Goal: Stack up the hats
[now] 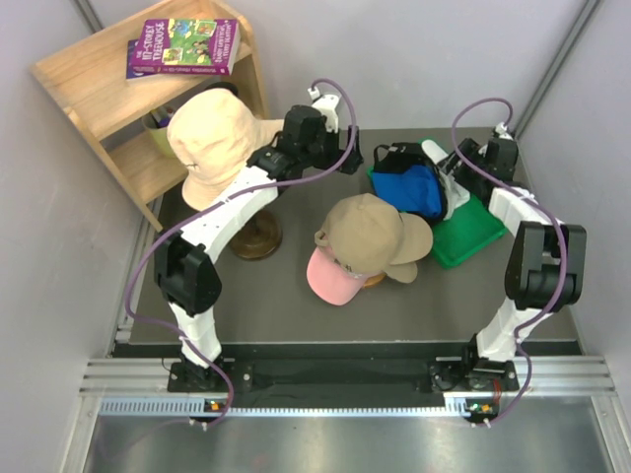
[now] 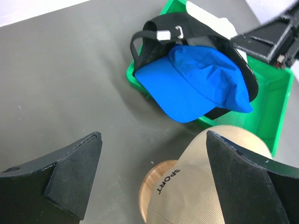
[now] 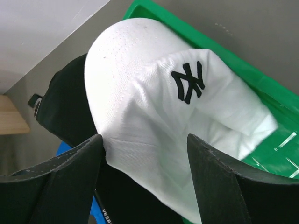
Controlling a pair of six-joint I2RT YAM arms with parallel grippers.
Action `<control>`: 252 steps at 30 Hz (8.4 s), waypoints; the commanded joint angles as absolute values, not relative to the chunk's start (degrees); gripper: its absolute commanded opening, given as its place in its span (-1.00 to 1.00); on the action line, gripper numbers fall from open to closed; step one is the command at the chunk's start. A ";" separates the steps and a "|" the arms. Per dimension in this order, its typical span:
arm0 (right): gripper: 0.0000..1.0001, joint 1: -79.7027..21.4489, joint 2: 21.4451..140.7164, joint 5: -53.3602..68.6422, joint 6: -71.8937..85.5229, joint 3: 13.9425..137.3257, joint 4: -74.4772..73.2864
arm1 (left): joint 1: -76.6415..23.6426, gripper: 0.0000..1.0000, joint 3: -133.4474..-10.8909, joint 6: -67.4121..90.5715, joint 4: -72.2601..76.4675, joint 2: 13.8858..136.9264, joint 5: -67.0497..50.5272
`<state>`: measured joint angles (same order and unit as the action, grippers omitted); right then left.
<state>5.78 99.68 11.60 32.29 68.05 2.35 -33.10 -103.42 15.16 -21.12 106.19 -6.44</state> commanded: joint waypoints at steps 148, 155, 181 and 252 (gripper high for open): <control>0.64 2.20 59.68 61.70 48.51 37.35 20.39 | -31.55 -1.00 -103.27 2.64 -47.20 91.41 -27.16; 0.42 2.11 59.24 63.63 55.55 36.48 28.04 | -31.55 -1.00 -103.18 2.90 -47.02 91.67 -26.72; -1.00 1.84 67.50 60.82 88.24 34.27 67.08 | -31.55 0.12 -104.15 8.35 -40.43 91.15 -24.17; -1.00 13.19 56.87 63.46 83.85 39.98 32.70 | -38.32 0.33 -90.41 16.88 -50.53 77.69 -10.63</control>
